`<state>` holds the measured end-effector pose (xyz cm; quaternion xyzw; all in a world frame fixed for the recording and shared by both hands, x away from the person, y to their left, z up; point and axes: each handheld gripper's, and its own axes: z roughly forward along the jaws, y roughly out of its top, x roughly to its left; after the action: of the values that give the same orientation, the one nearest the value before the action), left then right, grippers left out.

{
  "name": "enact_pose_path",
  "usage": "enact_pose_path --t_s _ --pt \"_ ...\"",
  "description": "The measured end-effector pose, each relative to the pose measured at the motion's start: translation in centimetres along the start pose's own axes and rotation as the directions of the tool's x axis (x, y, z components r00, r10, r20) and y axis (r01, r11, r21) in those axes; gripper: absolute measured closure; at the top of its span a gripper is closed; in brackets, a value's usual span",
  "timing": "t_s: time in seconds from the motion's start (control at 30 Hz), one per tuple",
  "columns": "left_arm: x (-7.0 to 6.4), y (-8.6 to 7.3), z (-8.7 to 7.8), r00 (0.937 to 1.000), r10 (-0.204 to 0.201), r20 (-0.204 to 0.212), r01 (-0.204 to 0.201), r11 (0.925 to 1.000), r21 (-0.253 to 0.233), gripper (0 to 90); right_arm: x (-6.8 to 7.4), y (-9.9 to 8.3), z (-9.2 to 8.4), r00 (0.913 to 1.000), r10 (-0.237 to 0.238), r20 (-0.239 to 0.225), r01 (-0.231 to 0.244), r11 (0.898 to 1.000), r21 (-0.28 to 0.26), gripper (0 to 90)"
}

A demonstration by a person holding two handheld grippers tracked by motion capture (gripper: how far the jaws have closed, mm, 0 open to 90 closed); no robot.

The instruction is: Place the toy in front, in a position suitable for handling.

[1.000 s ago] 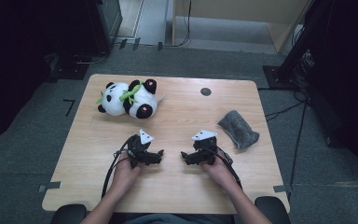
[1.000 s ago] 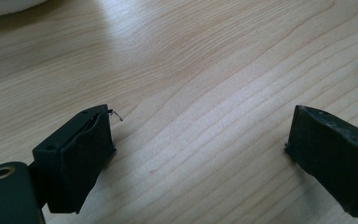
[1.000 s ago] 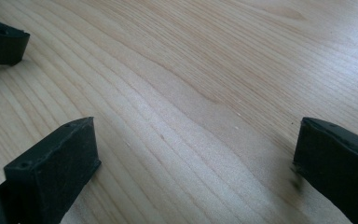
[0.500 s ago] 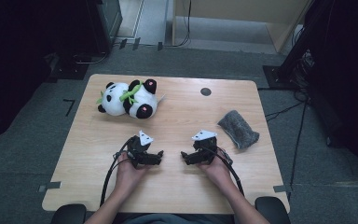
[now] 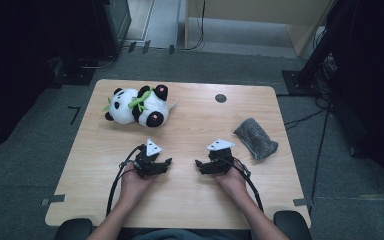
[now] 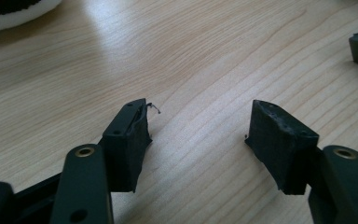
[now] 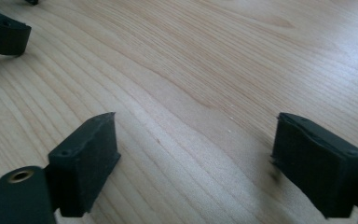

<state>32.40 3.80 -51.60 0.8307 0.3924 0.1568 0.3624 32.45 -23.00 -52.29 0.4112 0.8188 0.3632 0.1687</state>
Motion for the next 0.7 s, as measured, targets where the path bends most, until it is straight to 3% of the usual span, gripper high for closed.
enact_pose_path --t_s 0.17,0.3,0.4,0.5,0.57,0.7 --pt "1.0 0.2 -0.3 0.9946 -0.07 0.077 0.071 0.9974 -0.013 32.4 0.0 0.1 0.0 0.9998 -0.015 -0.014 0.015 1.0 0.002 18.5" --pt "1.5 0.8 -1.0 0.9981 -0.025 0.056 0.025 0.9997 -0.003 28.3 0.0 0.2 -0.2 0.9996 -0.018 -0.02 0.018 1.0 0.007 24.0" --pt "2.4 1.3 -2.0 0.9939 -0.051 0.098 0.055 0.9977 -0.04 30.3 0.0 0.3 -0.4 0.9994 -0.028 -0.021 0.028 1.0 0.015 28.7" --pt "2.8 1.7 -2.7 0.9941 -0.037 0.102 0.042 0.9979 -0.049 30.9 0.0 0.5 -0.5 0.9994 -0.029 -0.017 0.03 0.999 0.019 29.9" --pt "3.2 1.9 -3.1 0.9911 -0.047 0.124 0.055 0.9966 -0.061 30.8 0.0 0.7 -0.7 0.9994 -0.027 -0.023 0.027 1.0 0.003 30.0" --pt "3.9 2.3 -3.8 0.9912 -0.048 0.123 0.055 0.9969 -0.057 30.9 -0.4 1.0 -1.6 0.999 0.017 -0.043 -0.018 0.999 -0.026 30.6"
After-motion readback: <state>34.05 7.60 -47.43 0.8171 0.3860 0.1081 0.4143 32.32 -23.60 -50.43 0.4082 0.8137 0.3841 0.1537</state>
